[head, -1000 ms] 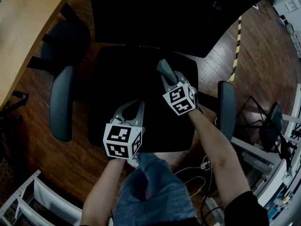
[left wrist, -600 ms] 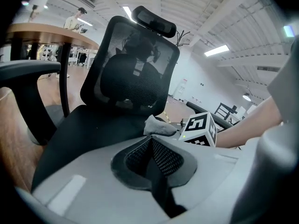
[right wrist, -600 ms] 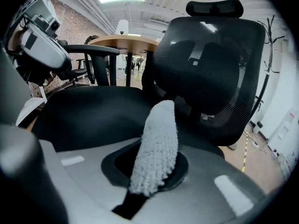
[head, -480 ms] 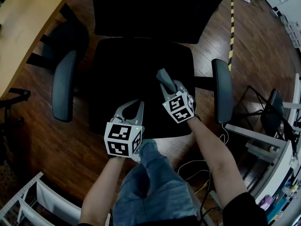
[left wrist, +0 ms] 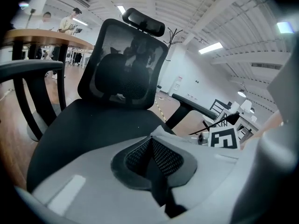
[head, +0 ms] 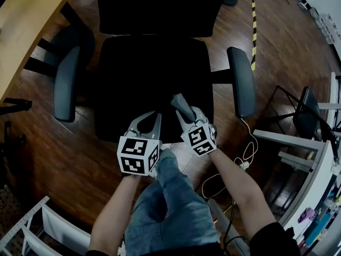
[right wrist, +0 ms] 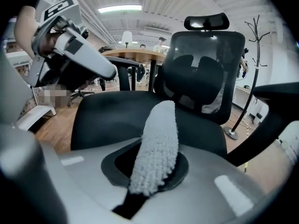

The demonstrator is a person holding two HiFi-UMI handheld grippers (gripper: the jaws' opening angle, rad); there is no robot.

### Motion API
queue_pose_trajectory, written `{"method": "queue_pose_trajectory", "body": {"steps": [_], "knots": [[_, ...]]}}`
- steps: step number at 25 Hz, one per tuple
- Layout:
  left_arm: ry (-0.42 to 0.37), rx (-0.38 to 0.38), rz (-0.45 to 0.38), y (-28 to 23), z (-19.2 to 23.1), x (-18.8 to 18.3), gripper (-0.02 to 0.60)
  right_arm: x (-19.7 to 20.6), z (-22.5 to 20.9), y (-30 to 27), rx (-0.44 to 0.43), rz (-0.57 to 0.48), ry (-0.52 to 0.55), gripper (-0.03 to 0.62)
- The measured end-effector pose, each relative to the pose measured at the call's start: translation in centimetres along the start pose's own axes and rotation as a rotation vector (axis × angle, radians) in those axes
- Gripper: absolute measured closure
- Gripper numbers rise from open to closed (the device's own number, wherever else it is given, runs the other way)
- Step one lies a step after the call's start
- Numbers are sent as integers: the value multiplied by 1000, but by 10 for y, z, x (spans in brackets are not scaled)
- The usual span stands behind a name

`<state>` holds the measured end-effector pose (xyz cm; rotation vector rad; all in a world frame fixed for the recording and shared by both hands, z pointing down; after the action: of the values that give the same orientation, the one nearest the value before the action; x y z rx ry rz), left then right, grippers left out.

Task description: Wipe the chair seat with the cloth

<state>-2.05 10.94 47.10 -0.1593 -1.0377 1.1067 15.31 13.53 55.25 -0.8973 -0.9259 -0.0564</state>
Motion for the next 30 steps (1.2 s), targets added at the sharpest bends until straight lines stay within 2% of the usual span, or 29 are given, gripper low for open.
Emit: {"method": "queue_pose_trajectory", "body": {"steps": [9,16,24,30], "knots": [[-1,11,23,2,-18,24,578,16,52,43,-25,-22,-22,585],[11,23,40,-6,-25,34,578,14,60,51,-36,-40,-40,585],[12,28,36,-15,-25,27,578,-1,39,46,7,-89,-30,585],[20,31,22,-23,-21,11,578,-25,-17,20,128,-95,-1,585]]}}
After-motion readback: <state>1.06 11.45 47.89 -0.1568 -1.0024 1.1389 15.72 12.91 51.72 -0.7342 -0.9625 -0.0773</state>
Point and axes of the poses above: the fingertips, and each gripper's own axes: y backward along the fingers, z to its left, x out of its underside, the point moved 10 cm from there along y, backward along the fingers, and after that the axes turned 15 degrees about y, right-handed, at the moved point
